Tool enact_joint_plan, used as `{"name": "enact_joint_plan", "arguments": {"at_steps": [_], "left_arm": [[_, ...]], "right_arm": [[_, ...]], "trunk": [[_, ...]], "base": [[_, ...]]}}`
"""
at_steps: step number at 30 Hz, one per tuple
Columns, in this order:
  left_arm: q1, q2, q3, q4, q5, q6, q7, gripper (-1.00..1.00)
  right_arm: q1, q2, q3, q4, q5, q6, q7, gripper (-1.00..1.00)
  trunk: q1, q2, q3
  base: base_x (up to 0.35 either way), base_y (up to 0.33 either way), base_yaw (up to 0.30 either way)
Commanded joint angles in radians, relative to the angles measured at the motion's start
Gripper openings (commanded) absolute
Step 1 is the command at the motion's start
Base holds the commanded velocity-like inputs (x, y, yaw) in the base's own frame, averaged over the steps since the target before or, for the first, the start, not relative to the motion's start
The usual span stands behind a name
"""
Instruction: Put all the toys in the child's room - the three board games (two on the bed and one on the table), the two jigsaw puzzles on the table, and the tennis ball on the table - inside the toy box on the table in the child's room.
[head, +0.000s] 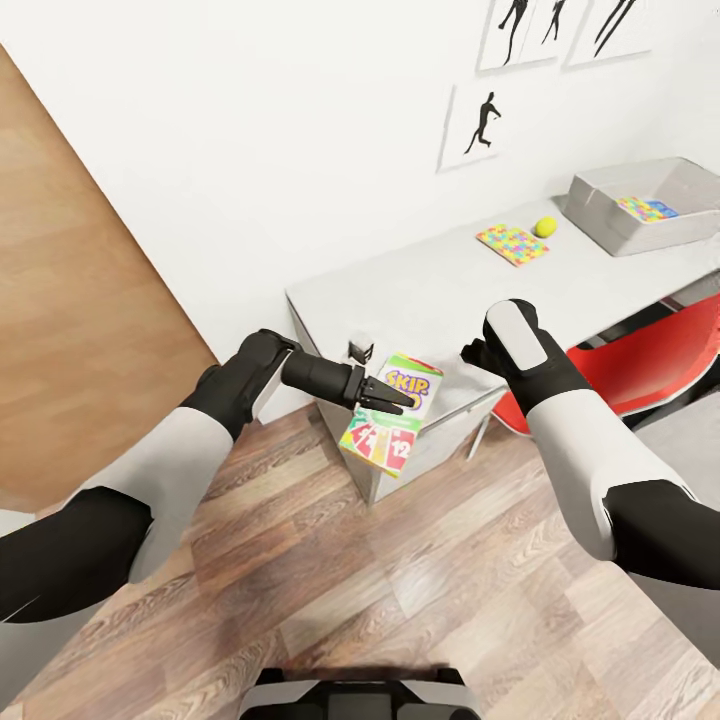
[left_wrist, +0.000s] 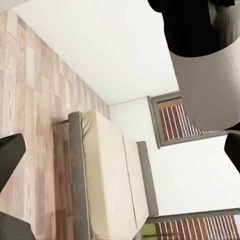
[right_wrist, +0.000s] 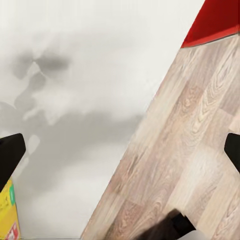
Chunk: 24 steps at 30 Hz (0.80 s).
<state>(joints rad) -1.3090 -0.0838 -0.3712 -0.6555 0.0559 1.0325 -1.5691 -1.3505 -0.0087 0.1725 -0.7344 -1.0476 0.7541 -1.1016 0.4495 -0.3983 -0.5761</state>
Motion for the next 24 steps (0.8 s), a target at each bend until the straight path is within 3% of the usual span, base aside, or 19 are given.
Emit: {"name": "enact_joint_plan", "arguments": {"at_steps": [1, 9, 24], "left_arm": [[-0.001, 0.004, -0.004, 0.000, 0.005, 0.011, -0.002, 1.00], [-0.001, 0.017, -0.004, 0.000, 0.005, 0.011, -0.002, 1.00], [-0.001, 0.031, -0.003, 0.004, 0.006, 0.011, -0.002, 1.00]], "right_arm": [[-0.001, -0.001, 0.004, -0.001, -0.006, 0.007, -0.007, 1.00], [-0.001, -0.001, 0.004, 0.001, -0.005, 0.008, -0.007, 1.00], [-0.001, 0.000, 0.041, 0.006, 0.020, 0.009, -0.007, 1.00]], "trunk": [[0.001, -0.002, 0.000], [0.001, -0.002, 0.013], [0.001, -0.002, 0.036]], "base": [[-0.116, 0.087, -0.076], [-0.116, 0.092, -0.076], [-0.088, 0.063, -0.130]]}}
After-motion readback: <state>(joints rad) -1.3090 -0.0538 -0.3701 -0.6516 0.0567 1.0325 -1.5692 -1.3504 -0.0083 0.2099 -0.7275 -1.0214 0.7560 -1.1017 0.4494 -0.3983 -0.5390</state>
